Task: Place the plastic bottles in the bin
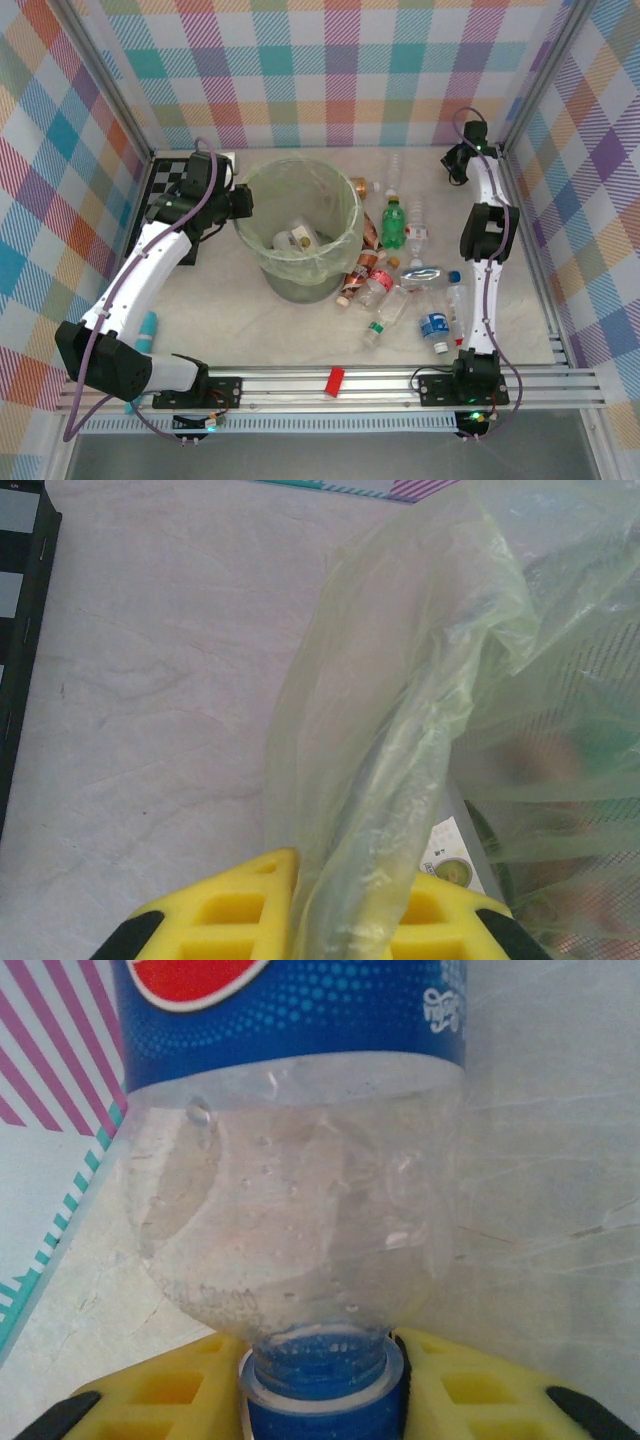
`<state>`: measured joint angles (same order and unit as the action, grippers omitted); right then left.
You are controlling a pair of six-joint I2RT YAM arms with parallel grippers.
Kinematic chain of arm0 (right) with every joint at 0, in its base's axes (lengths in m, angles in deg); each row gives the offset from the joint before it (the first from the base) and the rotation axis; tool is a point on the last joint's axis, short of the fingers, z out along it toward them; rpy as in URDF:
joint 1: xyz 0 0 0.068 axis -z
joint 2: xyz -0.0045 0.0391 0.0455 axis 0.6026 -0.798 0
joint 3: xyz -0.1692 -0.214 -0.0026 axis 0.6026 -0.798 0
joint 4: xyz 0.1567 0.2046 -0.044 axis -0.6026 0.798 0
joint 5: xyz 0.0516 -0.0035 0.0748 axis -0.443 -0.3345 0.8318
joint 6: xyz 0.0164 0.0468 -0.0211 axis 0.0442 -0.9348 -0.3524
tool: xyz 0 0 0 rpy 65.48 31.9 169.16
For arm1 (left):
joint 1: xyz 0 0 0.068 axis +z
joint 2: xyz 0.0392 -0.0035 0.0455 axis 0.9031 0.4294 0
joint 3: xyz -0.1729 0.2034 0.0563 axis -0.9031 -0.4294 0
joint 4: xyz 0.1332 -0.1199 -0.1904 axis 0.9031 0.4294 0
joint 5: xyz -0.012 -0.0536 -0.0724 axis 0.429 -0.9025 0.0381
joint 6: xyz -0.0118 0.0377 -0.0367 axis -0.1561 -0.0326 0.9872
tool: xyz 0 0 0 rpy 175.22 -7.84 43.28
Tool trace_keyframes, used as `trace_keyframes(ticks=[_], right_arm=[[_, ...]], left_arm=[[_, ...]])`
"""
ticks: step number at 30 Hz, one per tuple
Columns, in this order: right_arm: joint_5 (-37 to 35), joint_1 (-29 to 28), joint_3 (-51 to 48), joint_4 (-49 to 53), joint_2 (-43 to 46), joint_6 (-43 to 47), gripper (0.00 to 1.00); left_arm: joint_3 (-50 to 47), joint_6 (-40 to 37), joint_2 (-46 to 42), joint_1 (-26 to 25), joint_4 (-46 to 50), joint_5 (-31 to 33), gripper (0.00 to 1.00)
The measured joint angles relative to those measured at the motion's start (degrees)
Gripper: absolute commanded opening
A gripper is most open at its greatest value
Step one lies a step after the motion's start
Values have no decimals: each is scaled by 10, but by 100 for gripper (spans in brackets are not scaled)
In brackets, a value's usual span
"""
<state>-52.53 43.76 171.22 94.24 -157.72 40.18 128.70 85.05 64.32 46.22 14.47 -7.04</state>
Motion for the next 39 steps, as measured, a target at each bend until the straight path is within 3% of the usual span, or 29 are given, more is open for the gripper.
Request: trace_keyframes(ticks=[8,17,21,31,39], right_arm=[[-11,0,-143,-19,94,35,29],[-6,0,-407,-91,325,63,23],[21,0,-478,-101,412,73,20],[123,-37,-498,-18,577,137,20],[183,-171,-414,90,647,205,19]], left_arm=[[0,0,-2,0,1,0,0],[0,2,-3,0,5,2,0],[2,2,-3,0,9,2,0],[19,0,3,0,26,-3,0],[34,0,25,0,24,-8,0]])
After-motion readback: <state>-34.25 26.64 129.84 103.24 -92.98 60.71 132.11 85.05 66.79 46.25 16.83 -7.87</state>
